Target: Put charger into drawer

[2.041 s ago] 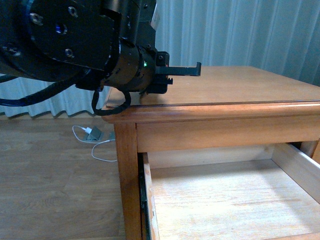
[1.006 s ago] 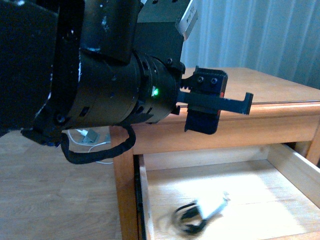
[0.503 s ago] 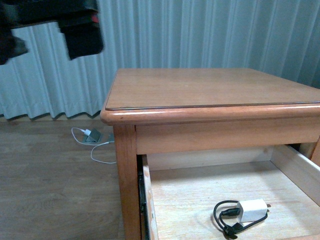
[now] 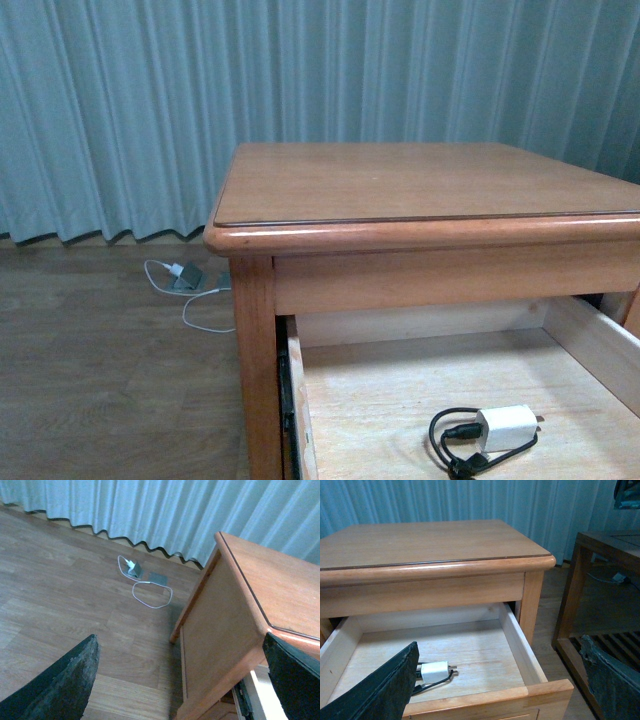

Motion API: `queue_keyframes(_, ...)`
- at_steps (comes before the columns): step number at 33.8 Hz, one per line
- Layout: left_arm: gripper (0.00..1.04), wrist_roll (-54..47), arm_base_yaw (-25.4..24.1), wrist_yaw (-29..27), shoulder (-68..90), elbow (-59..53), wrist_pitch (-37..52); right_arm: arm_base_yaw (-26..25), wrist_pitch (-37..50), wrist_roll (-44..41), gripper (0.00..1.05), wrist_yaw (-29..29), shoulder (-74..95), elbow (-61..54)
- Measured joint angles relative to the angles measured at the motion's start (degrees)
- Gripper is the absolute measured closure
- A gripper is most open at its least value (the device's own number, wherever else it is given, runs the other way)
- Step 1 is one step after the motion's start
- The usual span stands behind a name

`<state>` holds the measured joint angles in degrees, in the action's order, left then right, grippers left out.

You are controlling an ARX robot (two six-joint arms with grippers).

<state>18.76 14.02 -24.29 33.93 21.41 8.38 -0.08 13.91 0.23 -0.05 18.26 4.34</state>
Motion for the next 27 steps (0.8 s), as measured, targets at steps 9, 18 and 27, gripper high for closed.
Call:
queue_keyframes(9, 0.35, -12.8, -4.7, 15.0, -4.0, -5.6, 5.8, 0.0, 0.0, 0.0, 0.09, 0.0, 0.0, 0.0)
queue_keyframes(18, 0.85, -17.8, -12.3, 23.8, -10.1, -12.6, 6.3, 0.0, 0.0, 0.0, 0.09, 0.0, 0.0, 0.0)
queue_keyframes(27, 1.01, -18.3, -13.9, 24.2, -15.4, -16.4, 5.1, 0.0, 0.0, 0.0, 0.09, 0.0, 0.0, 0.0)
